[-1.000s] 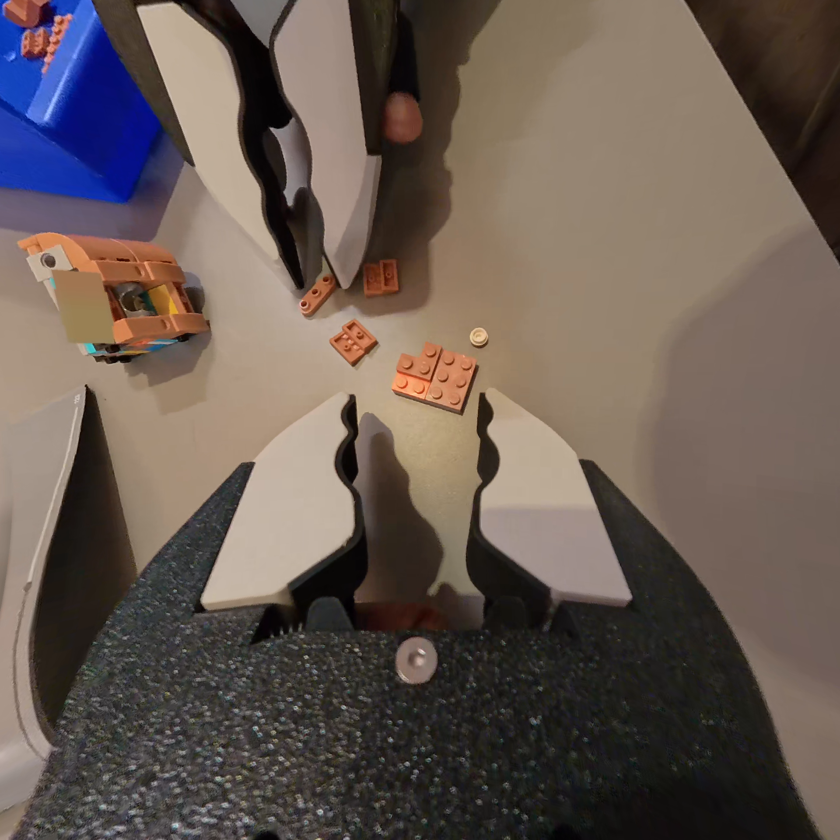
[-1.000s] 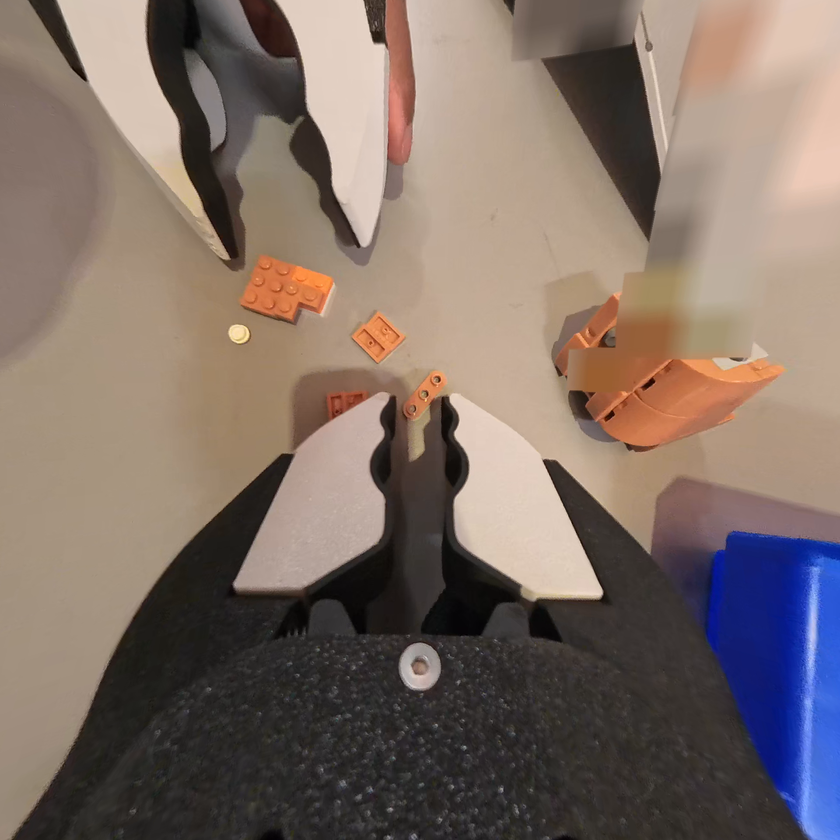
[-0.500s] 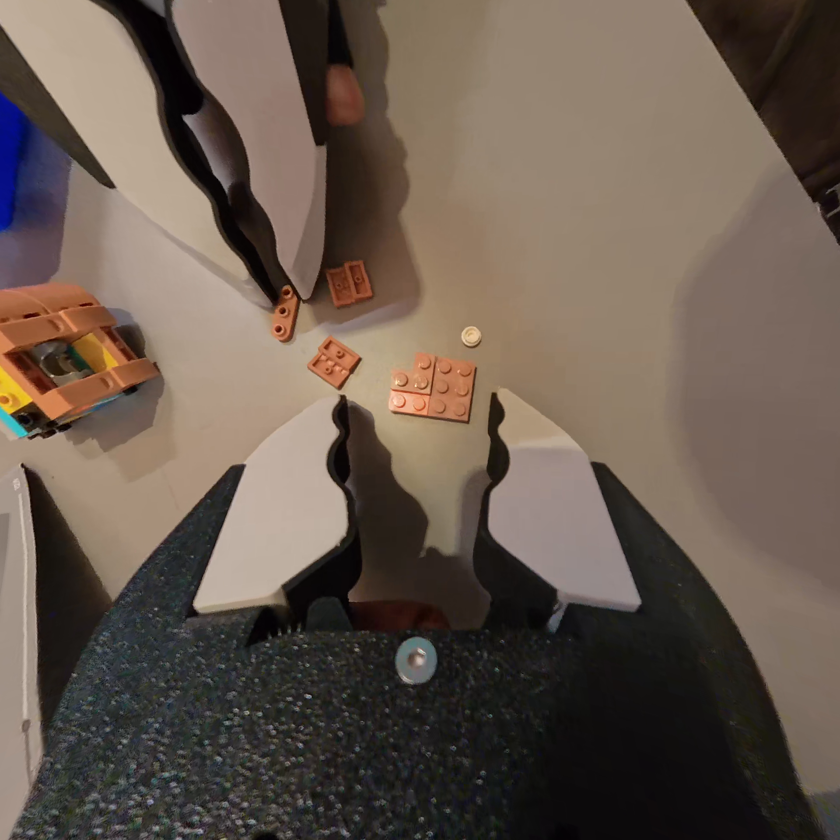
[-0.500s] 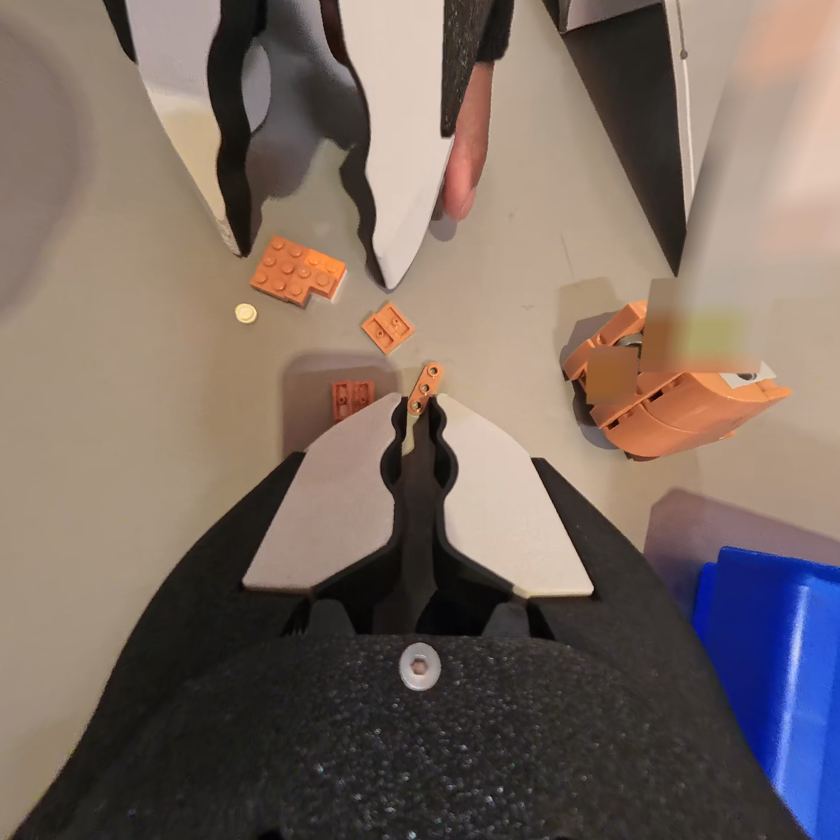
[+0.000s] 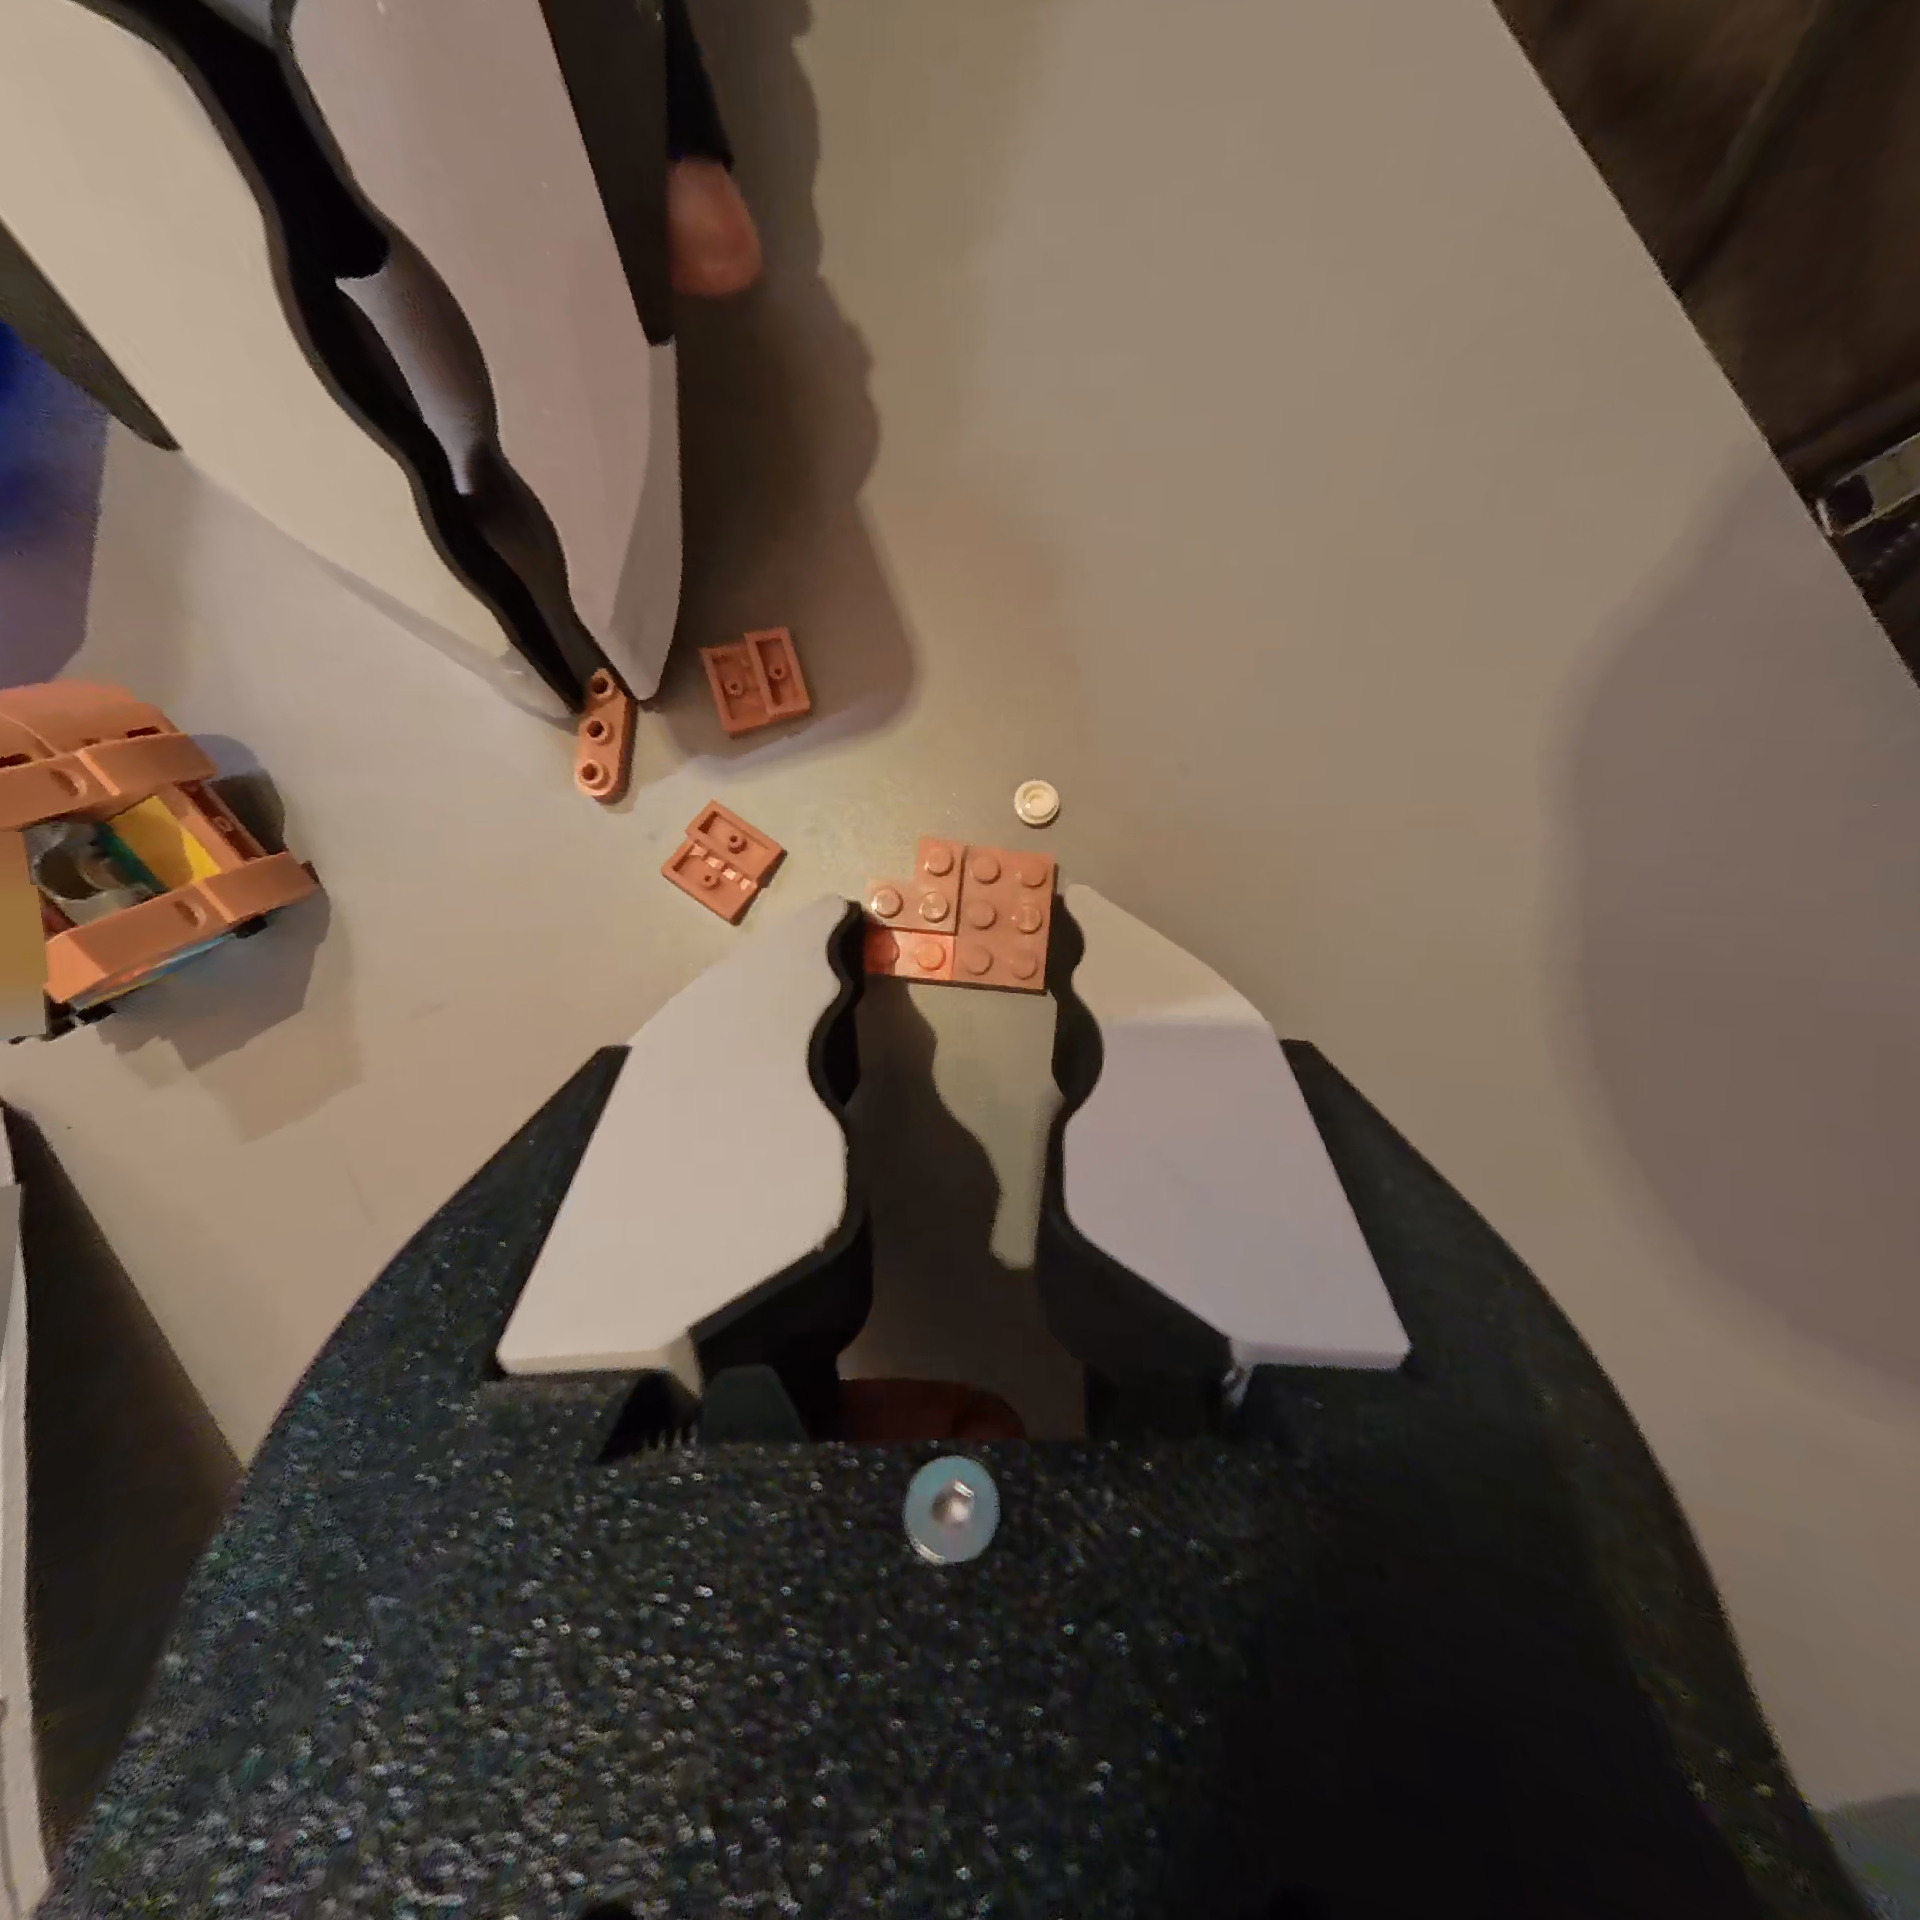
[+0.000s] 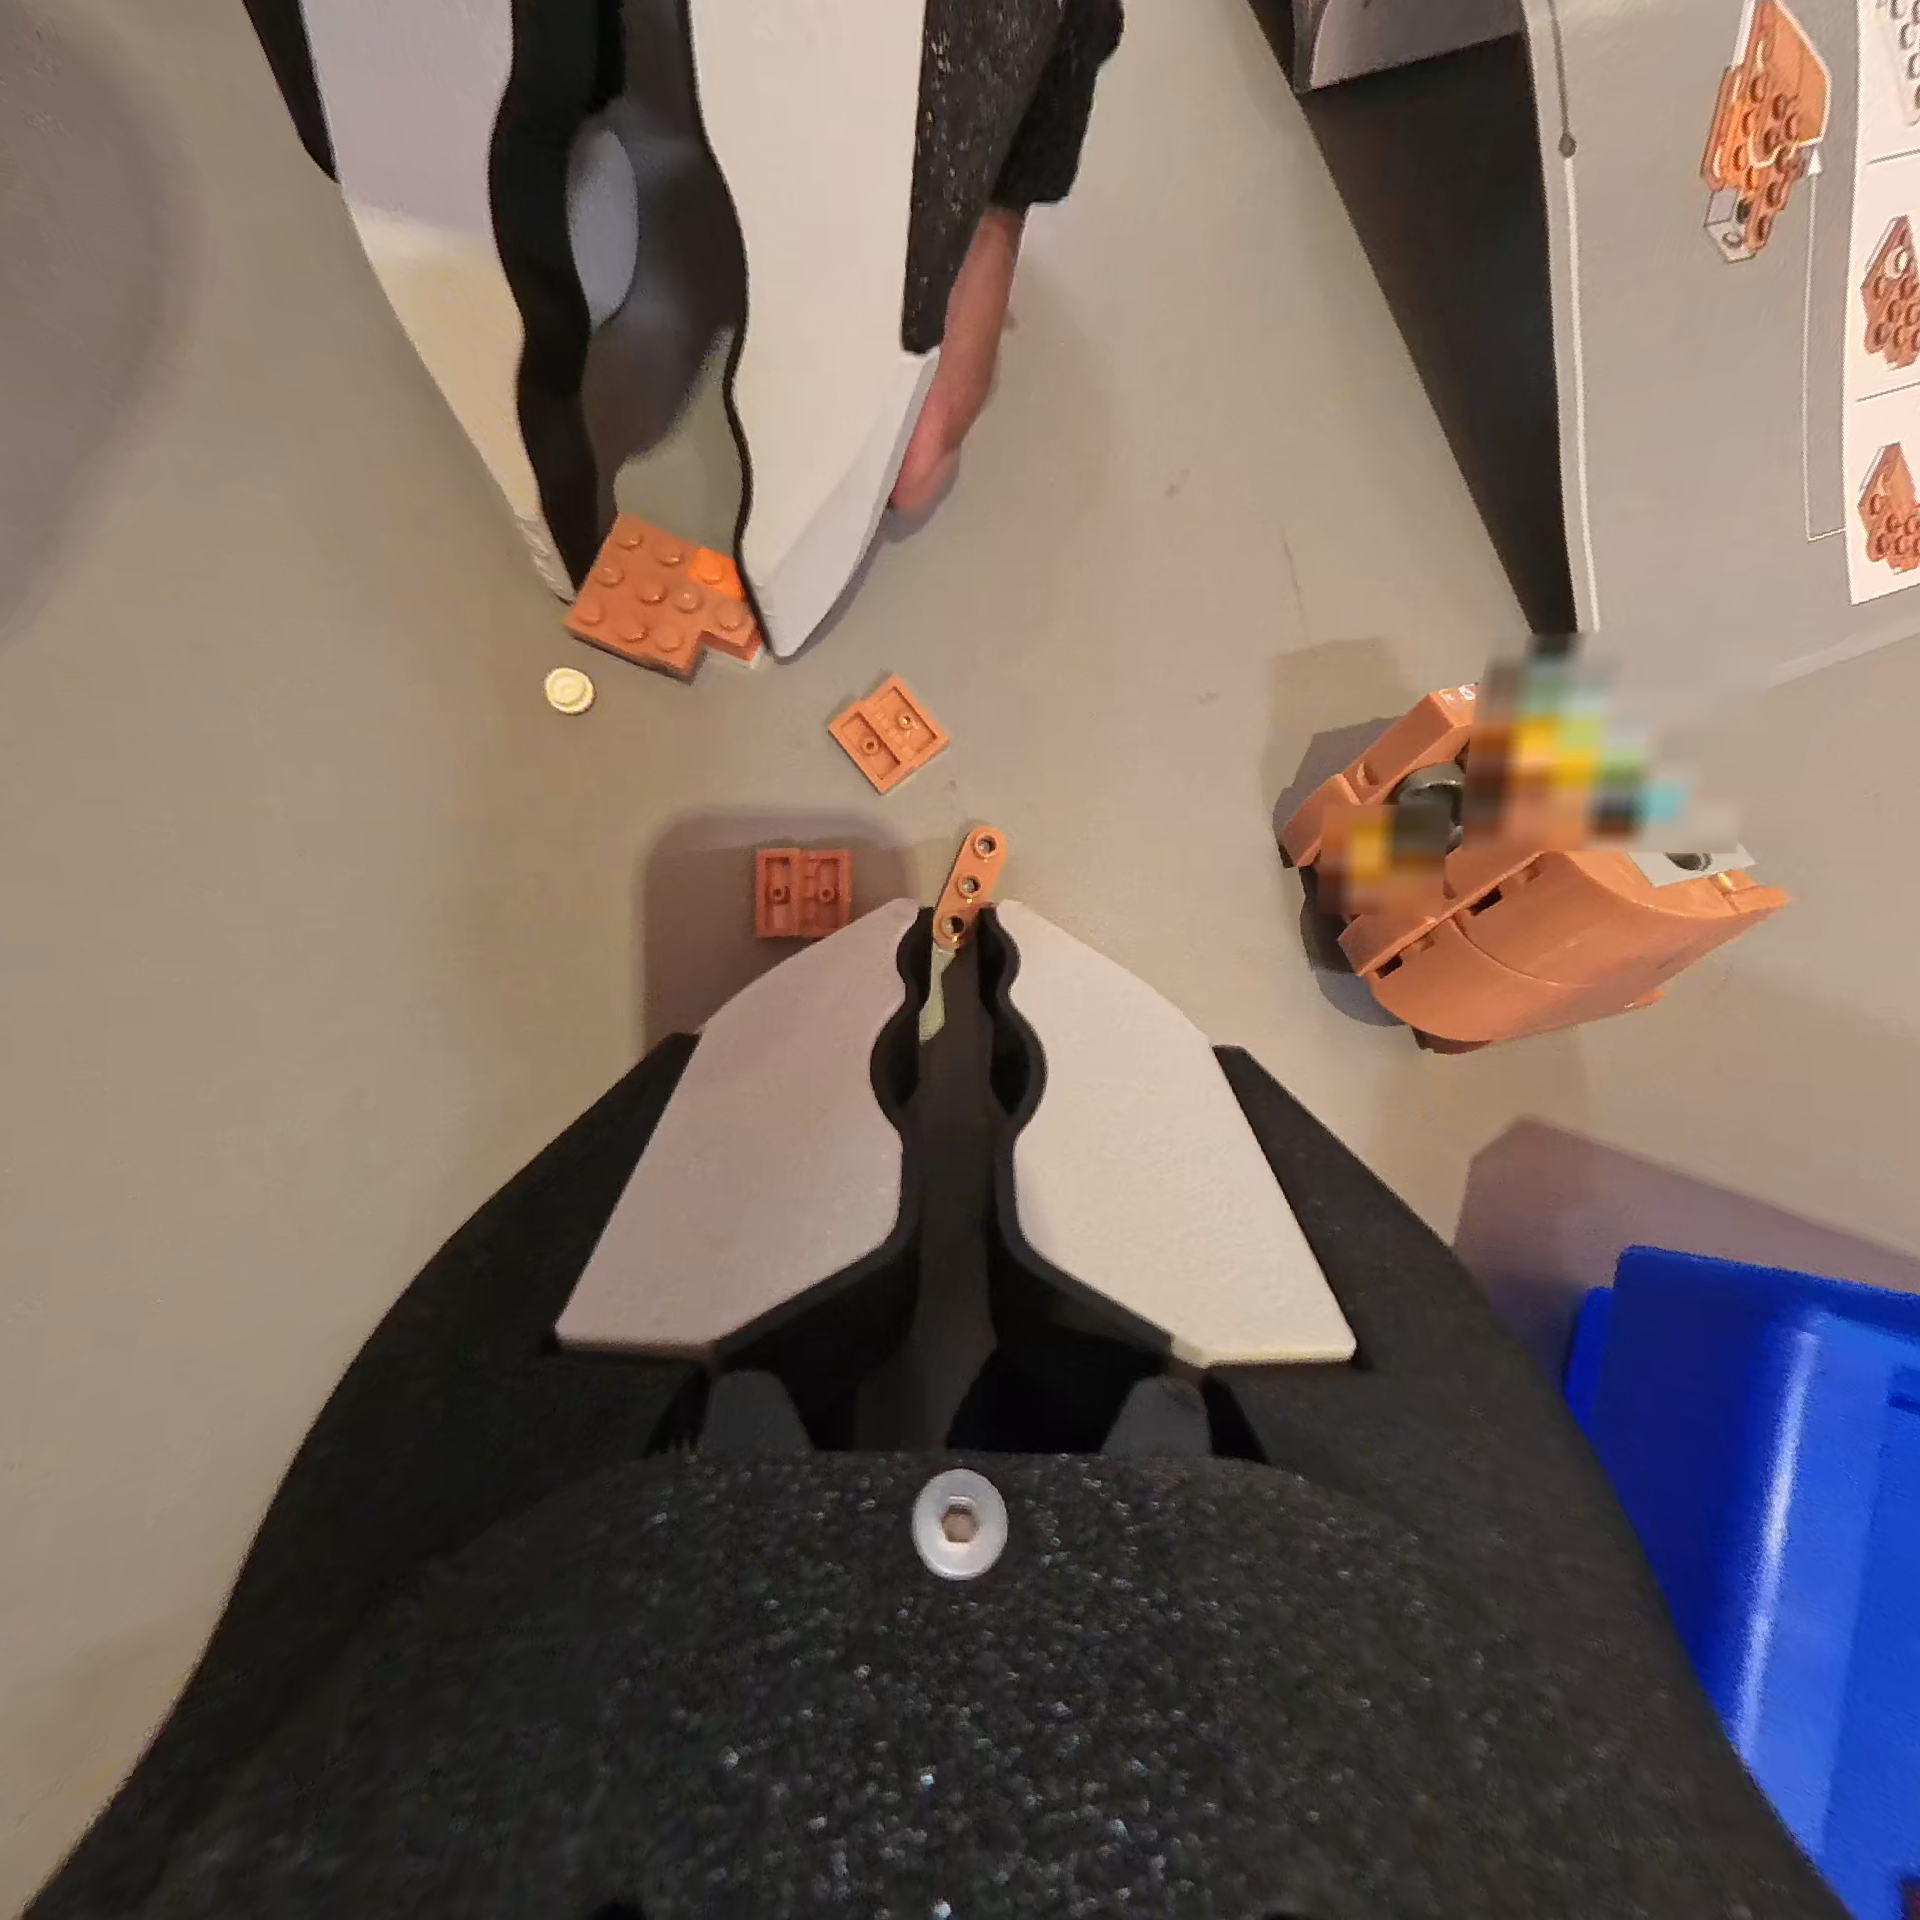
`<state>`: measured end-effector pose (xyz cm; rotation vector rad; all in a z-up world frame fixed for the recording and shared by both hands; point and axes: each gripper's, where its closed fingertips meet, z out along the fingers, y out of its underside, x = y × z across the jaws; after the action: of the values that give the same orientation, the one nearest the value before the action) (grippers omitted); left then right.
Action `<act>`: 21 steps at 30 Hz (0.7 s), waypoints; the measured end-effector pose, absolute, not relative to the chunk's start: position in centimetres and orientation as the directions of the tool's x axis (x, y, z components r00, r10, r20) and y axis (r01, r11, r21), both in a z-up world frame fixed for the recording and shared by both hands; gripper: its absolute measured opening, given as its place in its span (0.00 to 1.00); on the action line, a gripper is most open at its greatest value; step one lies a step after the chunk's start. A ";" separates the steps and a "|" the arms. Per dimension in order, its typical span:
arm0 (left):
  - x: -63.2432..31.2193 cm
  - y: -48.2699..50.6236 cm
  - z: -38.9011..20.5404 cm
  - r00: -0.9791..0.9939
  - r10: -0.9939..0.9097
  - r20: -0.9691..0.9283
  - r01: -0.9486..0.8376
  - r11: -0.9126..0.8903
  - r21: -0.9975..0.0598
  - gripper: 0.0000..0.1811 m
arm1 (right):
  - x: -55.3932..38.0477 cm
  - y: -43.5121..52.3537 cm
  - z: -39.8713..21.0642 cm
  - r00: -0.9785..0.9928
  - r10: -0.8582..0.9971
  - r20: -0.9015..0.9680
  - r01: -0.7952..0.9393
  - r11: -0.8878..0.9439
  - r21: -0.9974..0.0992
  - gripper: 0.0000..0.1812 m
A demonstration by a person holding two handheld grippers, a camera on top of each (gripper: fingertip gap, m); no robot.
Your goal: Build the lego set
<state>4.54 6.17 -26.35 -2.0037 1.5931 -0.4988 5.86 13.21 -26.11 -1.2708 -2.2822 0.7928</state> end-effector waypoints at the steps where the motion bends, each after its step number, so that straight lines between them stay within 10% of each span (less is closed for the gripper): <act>1: 4.5 6.3 -26.3 0.251 -0.967 -0.045 -0.775 -0.173 -0.608 0.19 | 5.8 13.2 -26.0 -0.502 0.862 0.077 0.627 0.423 -0.654 0.04; 21: 2.4 7.7 -23.7 0.669 -0.738 -0.089 -0.515 -0.374 -0.771 0.19 | 5.6 11.0 -23.6 -0.553 0.826 0.110 0.483 0.425 -0.765 0.04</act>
<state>2.38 7.67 -23.75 -2.0605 0.9655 -0.3444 5.56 10.96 -23.60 -1.1059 -2.2068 0.9592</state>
